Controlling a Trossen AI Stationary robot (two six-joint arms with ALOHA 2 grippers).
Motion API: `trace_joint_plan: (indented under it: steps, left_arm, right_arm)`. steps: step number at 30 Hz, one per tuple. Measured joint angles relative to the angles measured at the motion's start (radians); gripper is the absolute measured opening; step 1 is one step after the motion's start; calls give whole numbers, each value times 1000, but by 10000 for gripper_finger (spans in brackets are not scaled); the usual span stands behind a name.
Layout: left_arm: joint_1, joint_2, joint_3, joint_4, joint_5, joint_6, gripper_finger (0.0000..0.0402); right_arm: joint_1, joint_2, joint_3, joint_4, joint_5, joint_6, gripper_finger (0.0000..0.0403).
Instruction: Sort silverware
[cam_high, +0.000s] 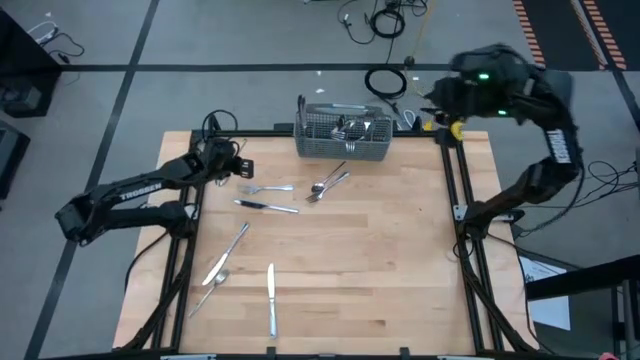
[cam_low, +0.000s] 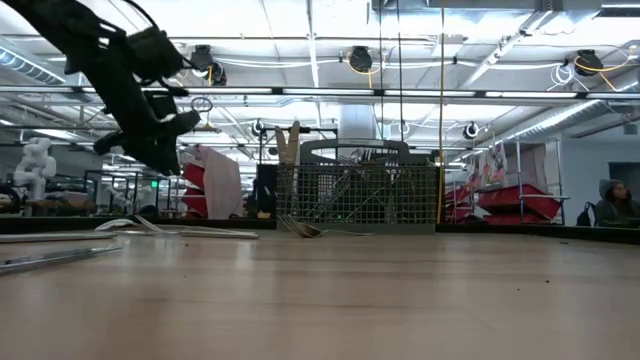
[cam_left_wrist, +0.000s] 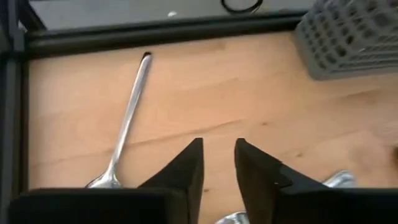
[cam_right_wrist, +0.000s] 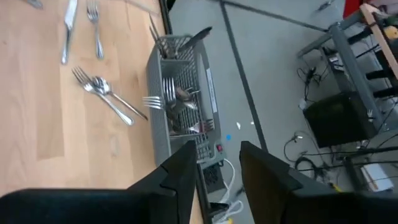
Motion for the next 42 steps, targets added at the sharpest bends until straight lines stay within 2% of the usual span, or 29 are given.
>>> trace_joint_plan:
  steps: [9,14,21,24,28,29,31,35,42]
  left_arm:
    - [82,137,0,4,-17,5,160]
    - [110,241,0,6,34,42,166]
    - [109,389,0,5,16,57,167]
    - [109,432,3,35,0,57,167]
    - [103,428,19,107,148,3,166]
    - [90,419,36,125,212,8,166]
    - [74,391,71,127,247,74,166]
    - [74,362,116,102,122,183,166]
    - [196,366,122,-7,83,248,166]
  right_arm:
    - [12,-104,0,-1,5,30,114]
    - [12,-119,0,-1,5,47,114]
    - [12,-114,0,-1,-4,51,114]
    - [12,-114,0,-2,-46,60,114]
    - [12,-115,0,-2,-50,72,114]
    - [12,-115,0,-2,-49,69,114]
    - [12,-115,0,-2,-47,58,114]
    - [12,-109,0,-2,-48,54,114]
    - [12,-103,0,-2,-48,53,114]
